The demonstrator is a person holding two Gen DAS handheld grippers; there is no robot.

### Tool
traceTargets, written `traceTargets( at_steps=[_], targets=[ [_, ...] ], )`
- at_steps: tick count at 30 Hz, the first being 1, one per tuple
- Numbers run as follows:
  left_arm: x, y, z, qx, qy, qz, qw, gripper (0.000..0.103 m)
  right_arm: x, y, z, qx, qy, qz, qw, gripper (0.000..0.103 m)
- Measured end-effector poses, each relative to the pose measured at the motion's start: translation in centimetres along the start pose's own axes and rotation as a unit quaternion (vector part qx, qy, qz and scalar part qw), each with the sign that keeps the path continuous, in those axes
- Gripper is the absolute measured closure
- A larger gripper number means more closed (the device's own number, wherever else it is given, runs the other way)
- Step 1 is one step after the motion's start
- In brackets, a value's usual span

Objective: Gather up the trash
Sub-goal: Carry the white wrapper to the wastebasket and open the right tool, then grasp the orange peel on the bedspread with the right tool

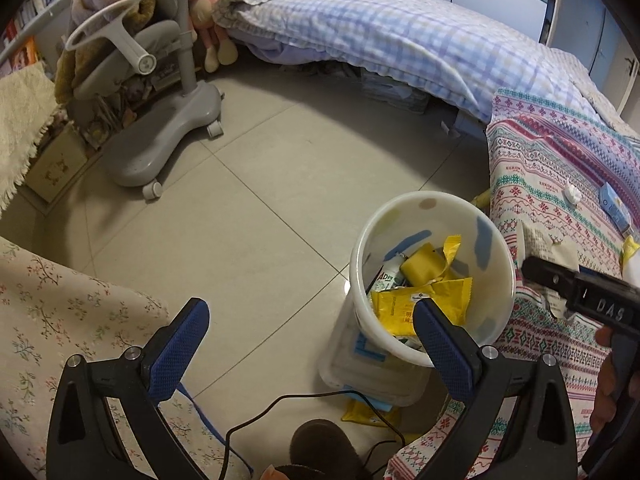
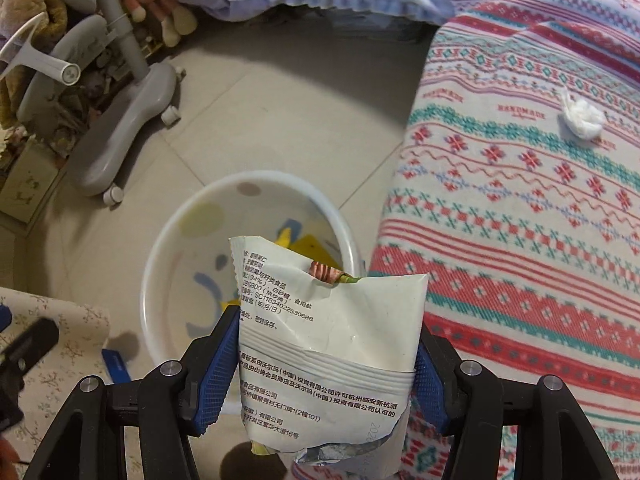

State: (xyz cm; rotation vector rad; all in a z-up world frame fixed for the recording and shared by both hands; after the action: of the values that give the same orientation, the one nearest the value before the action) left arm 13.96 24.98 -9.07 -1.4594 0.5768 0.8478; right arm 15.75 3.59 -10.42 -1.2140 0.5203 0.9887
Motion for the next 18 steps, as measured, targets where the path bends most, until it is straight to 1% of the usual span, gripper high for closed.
traceTargets(
  at_steps=[1, 3, 6, 12, 18],
  targets=[
    [0.1, 0.1, 0.0, 0.000, 0.001, 0.003, 1.0000, 0.000, 0.2, -0.2, 0.2, 0.000, -0.003, 0.000, 1.000, 0.033],
    [0.2, 0.2, 0.0, -0.003, 0.003, 0.008, 1.0000, 0.000, 0.4, -0.6, 0.6, 0.002, -0.013, 0.002, 1.000, 0.025],
    [0.2, 0.3, -0.1, -0.004, 0.005, 0.010, 0.9999, 0.000, 0.3, -1.2, 1.0, 0.011, -0.035, -0.004, 0.999, 0.020],
    [-0.1, 0.4, -0.4, -0.007, 0.011, 0.009, 0.9999, 0.000, -0.5, -1.8, 0.7, 0.010, -0.033, -0.011, 0.999, 0.019],
    [-0.5, 0.1, -1.6, -0.004, 0.021, 0.005, 0.9998, 0.000, -2.1, -1.4, -1.5, 0.013, -0.020, -0.011, 1.000, 0.019]
  ],
)
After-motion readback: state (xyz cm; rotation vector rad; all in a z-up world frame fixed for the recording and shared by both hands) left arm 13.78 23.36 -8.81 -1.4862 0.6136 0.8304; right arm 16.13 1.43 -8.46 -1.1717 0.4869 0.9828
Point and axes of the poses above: each gripper's, at about its wrist camera, not at the fingertips, and x roughly the way its jaws point, z to its left, y to its underside, the point moved 9 cm from there along x, roughly the way its jaws point, and after that the axes turned 8 degrees about -z, right-handed, at the moved point
